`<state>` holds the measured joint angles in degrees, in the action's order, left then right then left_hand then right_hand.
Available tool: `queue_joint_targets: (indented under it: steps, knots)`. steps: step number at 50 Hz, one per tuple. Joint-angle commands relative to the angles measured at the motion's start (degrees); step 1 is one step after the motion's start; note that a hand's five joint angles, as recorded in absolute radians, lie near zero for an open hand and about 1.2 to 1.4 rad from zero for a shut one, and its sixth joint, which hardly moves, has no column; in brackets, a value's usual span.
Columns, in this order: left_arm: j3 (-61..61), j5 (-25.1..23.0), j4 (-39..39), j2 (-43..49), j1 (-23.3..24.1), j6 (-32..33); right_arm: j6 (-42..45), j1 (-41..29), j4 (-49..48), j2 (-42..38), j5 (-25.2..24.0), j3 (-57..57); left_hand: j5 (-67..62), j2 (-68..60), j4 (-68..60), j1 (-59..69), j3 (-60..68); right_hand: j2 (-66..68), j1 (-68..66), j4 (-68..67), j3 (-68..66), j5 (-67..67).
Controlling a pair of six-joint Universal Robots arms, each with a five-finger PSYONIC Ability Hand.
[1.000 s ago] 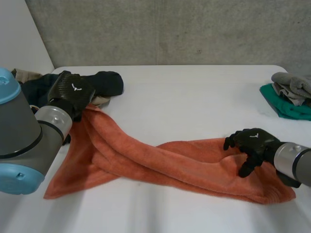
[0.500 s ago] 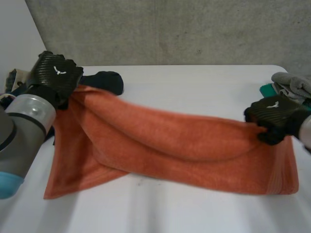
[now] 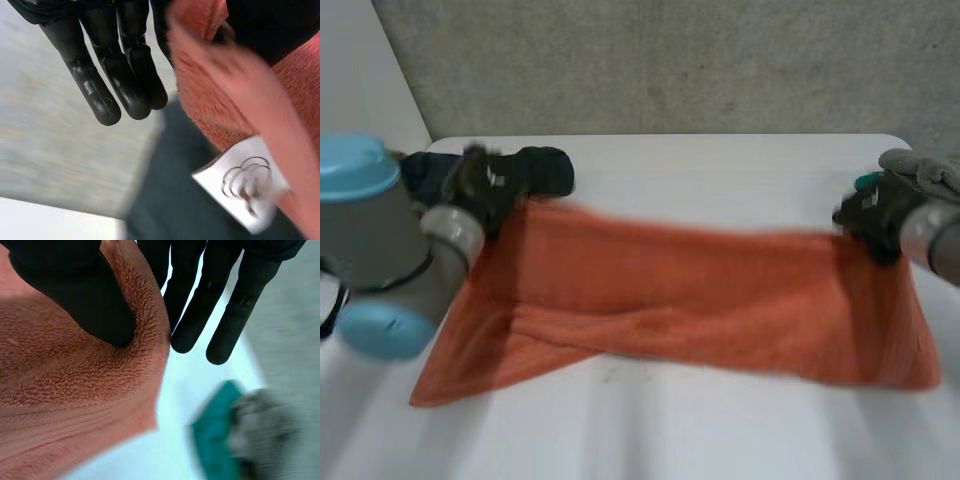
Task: Fold the laundry.
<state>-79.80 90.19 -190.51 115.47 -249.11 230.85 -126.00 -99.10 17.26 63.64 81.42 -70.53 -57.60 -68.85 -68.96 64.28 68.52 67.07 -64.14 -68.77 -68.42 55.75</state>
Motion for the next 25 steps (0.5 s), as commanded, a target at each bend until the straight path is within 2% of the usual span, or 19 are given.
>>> queue_joint_targets:
  steps: [1, 2, 3, 6, 8, 12, 16, 25]
  knots:
    - [21.1, 1.3, -16.2, 4.9, 0.9, 7.2, -3.4, -2.7, -18.1, -2.4, 4.4, 16.8, -12.4, -11.2, -11.0, 15.7, 11.5, 12.9, -15.9, -11.2, -11.6, 14.3]
    - [22.6, 1.3, -19.8, 4.9, 0.7, 7.3, -5.0, -2.7, -26.1, -1.1, 4.4, 17.1, -12.4, -11.2, -11.0, 15.7, 11.5, 12.9, -15.9, -11.2, -11.6, 14.3]
    - [24.5, 1.3, -26.9, 4.6, 0.6, 6.9, -5.9, -2.7, -30.1, 0.0, 4.4, 17.0, -12.4, -11.2, -11.0, 15.7, 11.5, 12.9, -15.9, -11.2, -11.6, 14.3]
    - [25.9, 1.5, -38.7, 3.9, 0.6, 5.2, -9.0, -2.5, -45.1, 4.5, 4.7, 14.8, -12.4, -11.2, -11.0, 15.7, 11.5, 12.9, -15.9, -11.2, -11.6, 14.3]
    - [25.6, 1.5, -40.6, 3.3, 0.8, 4.7, -9.5, -2.5, -48.9, 6.3, 4.7, 12.8, -12.4, -11.2, -11.0, 15.7, 11.5, 12.9, -15.9, -11.2, -11.6, 14.3]
    - [23.4, 2.0, -37.4, 2.7, 0.6, 3.4, -9.7, -2.6, -47.6, 7.5, 4.6, 10.8, -12.4, -11.2, -11.0, 15.7, 11.5, 12.9, -15.9, -11.2, -11.6, 14.3]
    - [17.1, 1.9, -34.2, 1.1, -0.2, 0.1, -10.1, -2.7, -41.4, 6.7, 4.5, 9.1, -12.4, -11.2, -11.0, 15.7, 11.5, 12.9, -15.9, -11.2, -11.6, 14.3]
    - [3.3, 1.7, -33.9, 0.7, -2.0, -5.1, -10.1, -3.6, -35.8, 1.3, 4.5, 1.6, -12.4, -11.2, -11.0, 15.7, 11.5, 12.9, -15.9, -11.2, -11.6, 14.3]
